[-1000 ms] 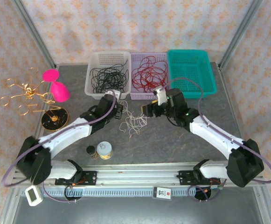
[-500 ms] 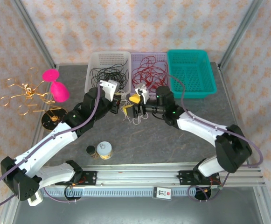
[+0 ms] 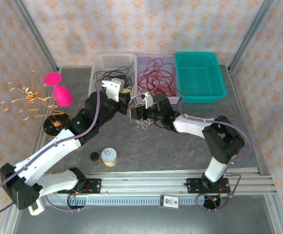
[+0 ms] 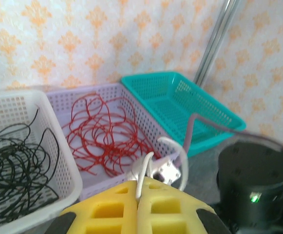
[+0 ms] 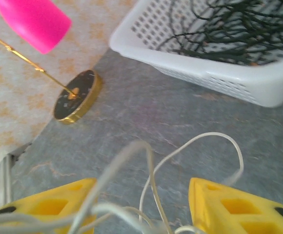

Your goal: Untangle the cables

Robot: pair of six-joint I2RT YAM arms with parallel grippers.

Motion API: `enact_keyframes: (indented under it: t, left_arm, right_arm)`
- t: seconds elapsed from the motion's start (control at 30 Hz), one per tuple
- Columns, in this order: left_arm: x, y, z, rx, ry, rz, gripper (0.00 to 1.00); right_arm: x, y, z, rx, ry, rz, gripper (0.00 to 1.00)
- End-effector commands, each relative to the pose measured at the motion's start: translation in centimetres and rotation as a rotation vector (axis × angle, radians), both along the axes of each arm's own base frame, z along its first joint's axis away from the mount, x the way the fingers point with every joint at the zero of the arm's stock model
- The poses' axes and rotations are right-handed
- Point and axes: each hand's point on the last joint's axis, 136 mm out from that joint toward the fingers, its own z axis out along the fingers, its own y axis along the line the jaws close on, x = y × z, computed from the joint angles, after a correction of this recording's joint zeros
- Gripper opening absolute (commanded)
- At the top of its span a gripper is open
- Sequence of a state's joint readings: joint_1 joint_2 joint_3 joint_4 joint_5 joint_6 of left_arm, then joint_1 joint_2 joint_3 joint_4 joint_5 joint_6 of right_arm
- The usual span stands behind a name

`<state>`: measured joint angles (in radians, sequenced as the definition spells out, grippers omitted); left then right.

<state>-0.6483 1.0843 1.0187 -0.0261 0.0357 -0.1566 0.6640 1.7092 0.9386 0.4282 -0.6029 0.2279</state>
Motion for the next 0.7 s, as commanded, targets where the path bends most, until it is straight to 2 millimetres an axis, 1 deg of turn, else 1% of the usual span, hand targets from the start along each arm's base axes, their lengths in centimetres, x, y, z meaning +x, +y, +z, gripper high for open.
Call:
enact_keyframes:
  t: [0.0,0.1,0.2,0.37,0.4,0.43,0.5,0.6,0.67]
  left_arm:
    - [-0.6,1.2,5.0,-0.093,-0.111,0.039,0.00]
    - [-1.0,1.4,7.1,-0.075,-0.147,0.033,0.00]
    - [-1.4,1.1,9.3,-0.067,-0.177,0.004,0.00]
    - [-2.2,0.7,14.0,-0.072,-0.256,-0.047,0.00]
    - [-2.3,0.6,14.6,-0.069,-0.268,-0.050,0.00]
    - [-2.3,0.6,15.4,-0.070,-0.283,-0.052,0.00]
    - [-2.2,0.3,16.4,-0.062,-0.300,-0.060,0.00]
    - [-2.0,0.4,17.6,-0.052,-0.322,-0.051,0.00]
    - [-2.1,0.7,19.1,-0.064,-0.359,-0.036,0.00]
  right_arm:
    - [0.7,-1.2,0.3,0.003,-0.017,-0.128,0.50]
    - [0.2,-3.2,-0.9,-0.020,-0.018,-0.203,0.48]
    - [-0.8,-5.2,-2.5,-0.027,-0.020,-0.260,0.48]
    - [-1.7,-7.4,-4.4,-0.081,-0.016,-0.317,0.47]
    - [-1.8,-7.8,-4.7,-0.091,-0.016,-0.328,0.47]
    - [-1.9,-8.2,-4.9,-0.100,-0.019,-0.340,0.47]
    - [-2.2,-8.9,-5.1,-0.114,-0.027,-0.356,0.47]
    - [-2.6,-9.9,-4.7,-0.129,-0.052,-0.380,0.47]
    - [-2.6,-10.2,-4.5,-0.145,-0.066,-0.382,0.47]
